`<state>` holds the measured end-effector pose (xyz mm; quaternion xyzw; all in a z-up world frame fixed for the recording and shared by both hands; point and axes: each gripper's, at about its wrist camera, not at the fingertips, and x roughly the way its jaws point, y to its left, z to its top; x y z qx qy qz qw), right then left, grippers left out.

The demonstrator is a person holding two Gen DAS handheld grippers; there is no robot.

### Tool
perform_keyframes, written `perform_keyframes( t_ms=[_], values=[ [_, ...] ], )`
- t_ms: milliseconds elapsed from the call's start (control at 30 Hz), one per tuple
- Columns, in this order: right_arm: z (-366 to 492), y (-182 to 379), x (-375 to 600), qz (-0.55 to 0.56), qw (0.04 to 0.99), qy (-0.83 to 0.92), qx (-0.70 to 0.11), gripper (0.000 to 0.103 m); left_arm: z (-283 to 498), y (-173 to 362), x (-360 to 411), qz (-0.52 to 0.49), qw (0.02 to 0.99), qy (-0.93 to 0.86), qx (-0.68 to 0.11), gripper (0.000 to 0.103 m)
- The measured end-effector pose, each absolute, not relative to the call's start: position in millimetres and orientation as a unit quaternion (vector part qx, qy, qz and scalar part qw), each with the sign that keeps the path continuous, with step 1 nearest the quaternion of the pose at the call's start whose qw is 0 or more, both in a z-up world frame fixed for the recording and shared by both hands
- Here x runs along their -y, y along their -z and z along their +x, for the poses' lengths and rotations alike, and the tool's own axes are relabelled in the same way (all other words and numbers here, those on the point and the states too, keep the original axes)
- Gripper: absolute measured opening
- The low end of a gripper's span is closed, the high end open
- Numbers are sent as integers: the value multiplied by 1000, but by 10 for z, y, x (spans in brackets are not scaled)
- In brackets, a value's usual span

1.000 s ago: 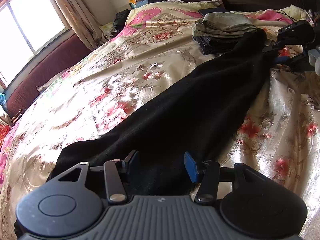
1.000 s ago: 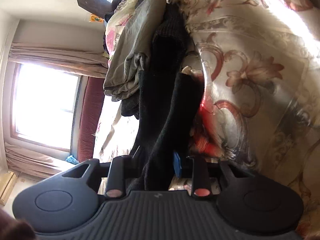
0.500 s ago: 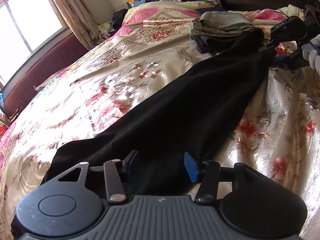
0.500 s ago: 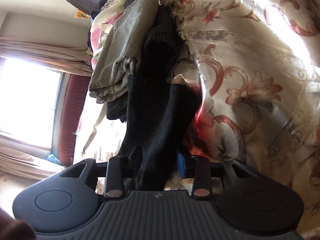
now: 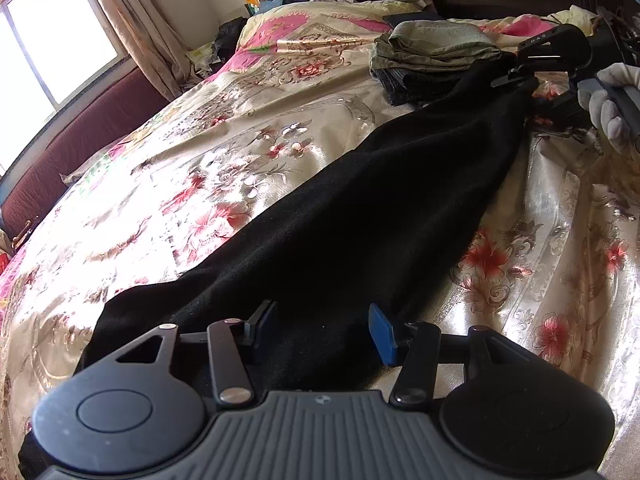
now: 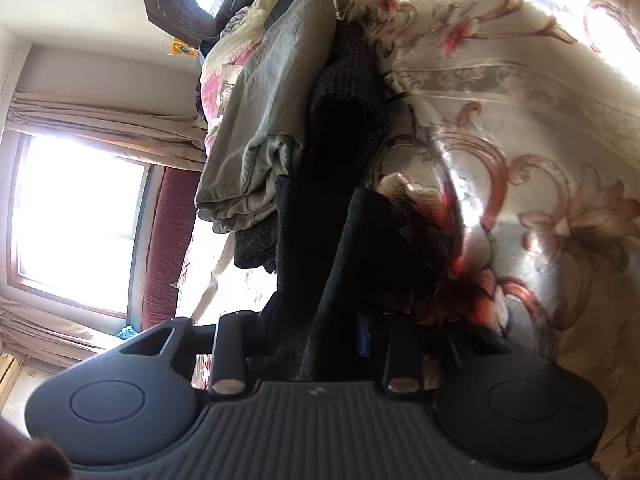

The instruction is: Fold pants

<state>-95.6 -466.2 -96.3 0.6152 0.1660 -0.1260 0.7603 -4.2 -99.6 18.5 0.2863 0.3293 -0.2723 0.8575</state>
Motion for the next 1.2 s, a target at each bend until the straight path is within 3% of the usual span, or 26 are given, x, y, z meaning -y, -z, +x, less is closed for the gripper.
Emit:
perform_keyframes(
  t_ms=[267,367,400,433,700,967,1200],
  values=[
    [-883,915,4526,589,777,115,-188,43,-9,-163,1085,284,855,282,-330,64],
    [-724,947,4539,586,775,138,-193,35,9,-166,1156,283,854,292,-326,64],
    [-683,988,4557,585,777,142,-184,25,10,-180,1190,285,855,293,-319,64],
    [-667,1041,4580,596,767,152,-182,8,19,-194,1221,284,857,296,-313,64],
    [-1028,747,4536,622,766,109,-119,8,197,80,1453,256,832,338,-357,64],
    [-644,-64,4041,480,858,98,-154,8,346,156,1421,195,828,359,-383,65],
    [93,-681,2862,314,922,2,-227,9,299,-31,784,128,864,329,-359,65]
  ],
)
